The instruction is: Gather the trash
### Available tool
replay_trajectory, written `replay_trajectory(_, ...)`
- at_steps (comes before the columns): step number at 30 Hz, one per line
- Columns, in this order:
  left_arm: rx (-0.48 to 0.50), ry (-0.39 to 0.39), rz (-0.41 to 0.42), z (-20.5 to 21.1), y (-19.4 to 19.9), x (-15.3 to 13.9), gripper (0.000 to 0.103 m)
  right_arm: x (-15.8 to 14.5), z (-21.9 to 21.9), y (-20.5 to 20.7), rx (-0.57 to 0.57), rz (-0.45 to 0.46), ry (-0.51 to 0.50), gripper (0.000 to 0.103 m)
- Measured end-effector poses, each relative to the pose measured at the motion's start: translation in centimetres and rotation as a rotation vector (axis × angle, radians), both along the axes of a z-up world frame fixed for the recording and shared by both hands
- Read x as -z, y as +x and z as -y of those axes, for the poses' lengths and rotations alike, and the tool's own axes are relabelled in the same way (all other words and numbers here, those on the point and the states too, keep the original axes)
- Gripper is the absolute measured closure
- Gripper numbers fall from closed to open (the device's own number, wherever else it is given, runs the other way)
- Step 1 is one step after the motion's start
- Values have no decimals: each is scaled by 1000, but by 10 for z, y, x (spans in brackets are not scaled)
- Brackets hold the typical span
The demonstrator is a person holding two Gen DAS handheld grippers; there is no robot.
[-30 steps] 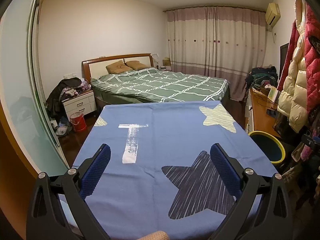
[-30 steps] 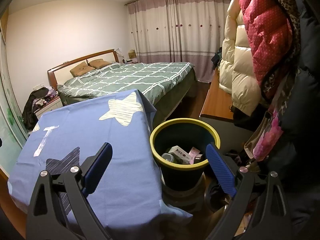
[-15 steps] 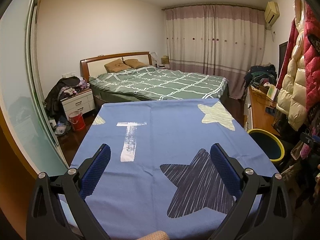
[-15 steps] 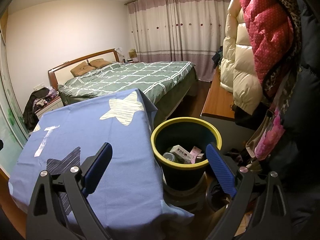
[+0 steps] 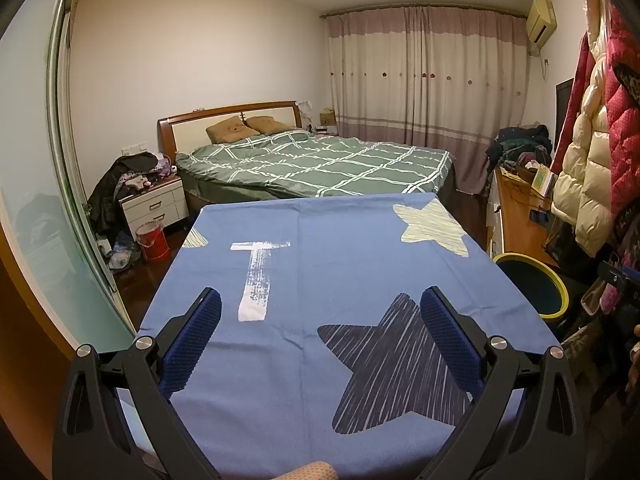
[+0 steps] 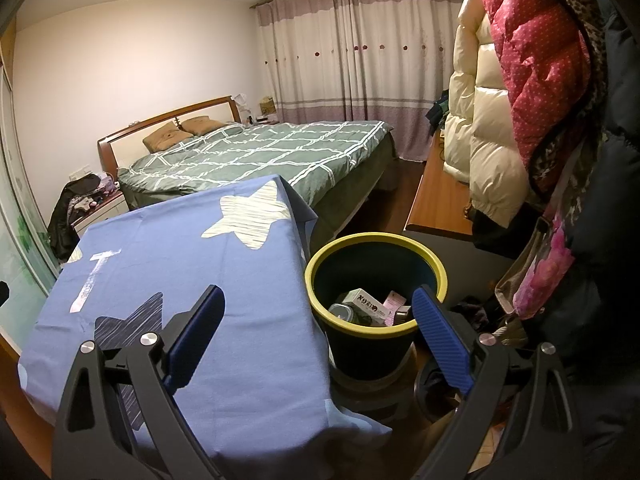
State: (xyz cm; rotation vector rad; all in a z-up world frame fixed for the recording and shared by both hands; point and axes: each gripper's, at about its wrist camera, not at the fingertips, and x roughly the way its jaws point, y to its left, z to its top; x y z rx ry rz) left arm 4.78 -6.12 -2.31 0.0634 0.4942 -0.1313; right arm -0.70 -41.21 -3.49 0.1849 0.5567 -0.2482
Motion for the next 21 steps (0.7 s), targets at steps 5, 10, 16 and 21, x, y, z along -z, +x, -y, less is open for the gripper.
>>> replay_trajectory(5,3,-7,-10,-1,1,1,5,1,-2,0,-1,-2,2,13)
replay_trajectory(10,3,-3,-8,-1,1,1,5,1,-1,0,-1,-3,3,13)
replay_trajectory(16,3,1,-10,-2,2,2,5,2,-2,1,-4,-6,4,13)
replay_trajectory(21,13,7,-8,-2,2,1,5,2,-3,1,-4,-7,5,13)
